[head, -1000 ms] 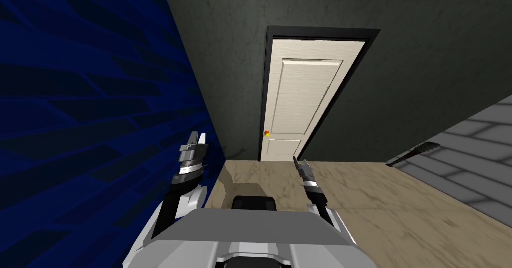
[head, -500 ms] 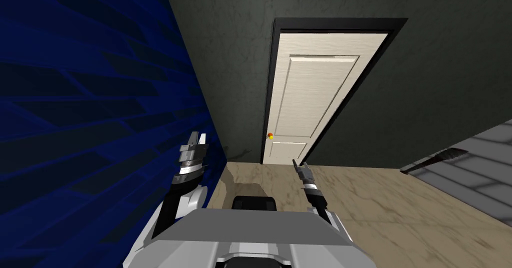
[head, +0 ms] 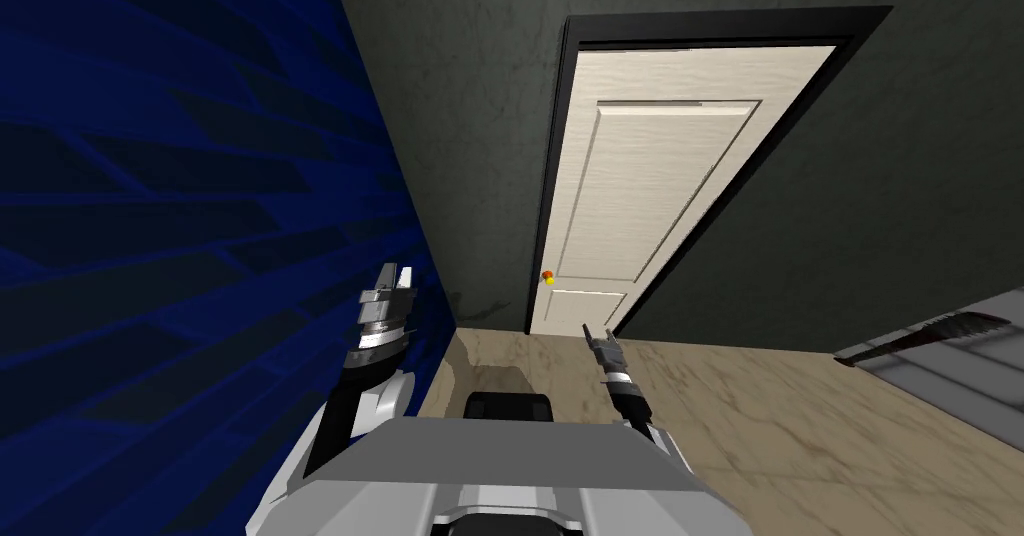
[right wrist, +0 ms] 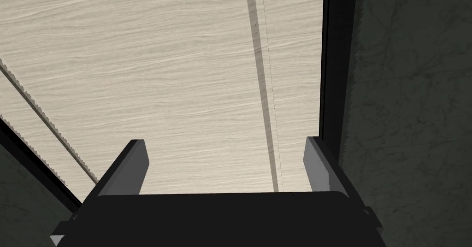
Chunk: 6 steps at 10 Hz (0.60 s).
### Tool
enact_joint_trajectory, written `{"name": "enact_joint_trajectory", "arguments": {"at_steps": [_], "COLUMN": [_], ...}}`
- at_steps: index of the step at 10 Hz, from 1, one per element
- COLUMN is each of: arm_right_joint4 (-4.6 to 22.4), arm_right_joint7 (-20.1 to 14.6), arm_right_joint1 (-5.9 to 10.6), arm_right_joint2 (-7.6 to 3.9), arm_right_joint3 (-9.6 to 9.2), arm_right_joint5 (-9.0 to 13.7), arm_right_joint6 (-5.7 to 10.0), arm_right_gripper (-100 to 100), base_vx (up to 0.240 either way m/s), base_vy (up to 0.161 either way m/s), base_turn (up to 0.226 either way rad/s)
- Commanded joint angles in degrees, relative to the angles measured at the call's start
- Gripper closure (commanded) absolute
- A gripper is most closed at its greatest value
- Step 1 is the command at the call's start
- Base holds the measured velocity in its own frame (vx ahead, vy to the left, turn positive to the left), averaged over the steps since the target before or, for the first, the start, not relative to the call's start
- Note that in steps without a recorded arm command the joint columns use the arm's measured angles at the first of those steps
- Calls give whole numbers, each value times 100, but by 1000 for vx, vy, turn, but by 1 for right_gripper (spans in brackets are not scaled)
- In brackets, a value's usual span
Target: Pull the door open
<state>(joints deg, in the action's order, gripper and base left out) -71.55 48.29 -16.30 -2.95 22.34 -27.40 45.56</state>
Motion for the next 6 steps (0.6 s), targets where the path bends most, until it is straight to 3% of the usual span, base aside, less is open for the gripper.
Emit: {"name": "enact_joint_trajectory", "arguments": {"at_steps": [1, 6], "arm_right_joint4": [237, 786], "arm_right_joint7": [236, 705], "arm_right_joint1": [40, 180], "arm_right_joint2": [24, 138], "arm_right_joint3": [102, 303], "arm_right_joint5": [-139, -394], "arm_right_joint6": [105, 327], "arm_right_gripper": [-100, -100], "base_vx": [227, 167], "base_vy": [58, 56], "base_turn": [99, 49]}}
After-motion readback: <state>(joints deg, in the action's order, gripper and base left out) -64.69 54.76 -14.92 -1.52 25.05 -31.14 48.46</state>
